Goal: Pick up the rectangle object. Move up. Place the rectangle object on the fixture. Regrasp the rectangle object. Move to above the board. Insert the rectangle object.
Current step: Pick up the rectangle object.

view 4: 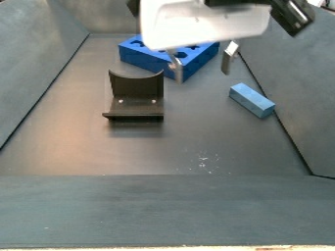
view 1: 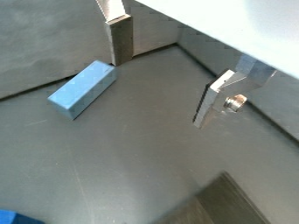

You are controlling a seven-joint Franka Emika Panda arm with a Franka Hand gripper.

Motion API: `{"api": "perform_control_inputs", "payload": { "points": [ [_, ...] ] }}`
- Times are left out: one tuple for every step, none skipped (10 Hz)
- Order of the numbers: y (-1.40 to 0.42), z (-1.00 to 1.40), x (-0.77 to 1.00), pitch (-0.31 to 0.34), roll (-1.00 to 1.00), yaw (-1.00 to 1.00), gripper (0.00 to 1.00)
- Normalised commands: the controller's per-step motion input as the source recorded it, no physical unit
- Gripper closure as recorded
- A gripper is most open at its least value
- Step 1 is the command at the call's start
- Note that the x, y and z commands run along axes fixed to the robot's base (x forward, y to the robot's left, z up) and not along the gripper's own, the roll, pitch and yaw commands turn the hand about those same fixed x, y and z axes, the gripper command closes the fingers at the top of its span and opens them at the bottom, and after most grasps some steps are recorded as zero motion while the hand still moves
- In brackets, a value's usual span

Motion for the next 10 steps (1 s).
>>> {"api": "perform_control_inputs", "payload": {
  "points": [
    [0.0, -0.19, -0.64, -0.334, 0.0, 0.3, 0.0],
    [0.0, -0.04, -0.11, -0.043, -0.03, 0.01, 0.0],
    [-0.01, -0.04, -0.79, -0.283, 0.0, 0.0, 0.0],
    [-0.05, -0.08, -0.87, -0.254, 0.05, -0.13, 0.0],
    [-0.05, -0.1, -0.85, -0.174, 0.14, -0.25, 0.0],
    [-0.03, -0.13, -0.86, -0.103, 0.18, -0.28, 0.0],
    [-0.05, -0.22, -0.83, -0.109, 0.07, -0.29, 0.0],
    [-0.04, -0.23, -0.85, -0.14, 0.17, -0.27, 0.0],
    [-0.03, -0.29, -0.86, -0.057, 0.21, -0.3, 0.0],
    [-0.01, -0.33, -0.88, 0.0, 0.25, -0.31, 0.0]
  ]
}}
